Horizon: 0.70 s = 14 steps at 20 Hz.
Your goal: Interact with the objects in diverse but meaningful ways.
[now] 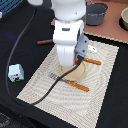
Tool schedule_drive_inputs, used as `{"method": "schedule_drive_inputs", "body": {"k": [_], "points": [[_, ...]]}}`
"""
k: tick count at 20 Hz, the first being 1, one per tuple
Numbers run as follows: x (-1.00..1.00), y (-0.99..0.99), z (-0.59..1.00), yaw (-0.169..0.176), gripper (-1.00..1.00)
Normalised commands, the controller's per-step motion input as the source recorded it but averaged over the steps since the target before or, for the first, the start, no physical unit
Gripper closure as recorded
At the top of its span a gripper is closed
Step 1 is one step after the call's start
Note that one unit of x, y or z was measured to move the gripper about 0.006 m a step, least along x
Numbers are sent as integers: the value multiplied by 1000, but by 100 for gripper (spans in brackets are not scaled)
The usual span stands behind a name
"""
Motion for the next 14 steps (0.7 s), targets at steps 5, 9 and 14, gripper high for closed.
{"method": "schedule_drive_inputs", "body": {"k": [5, 9, 14], "points": [[699, -752, 0, 0, 100], [657, -778, 0, 0, 100], [354, -687, -4, 4, 100]]}}
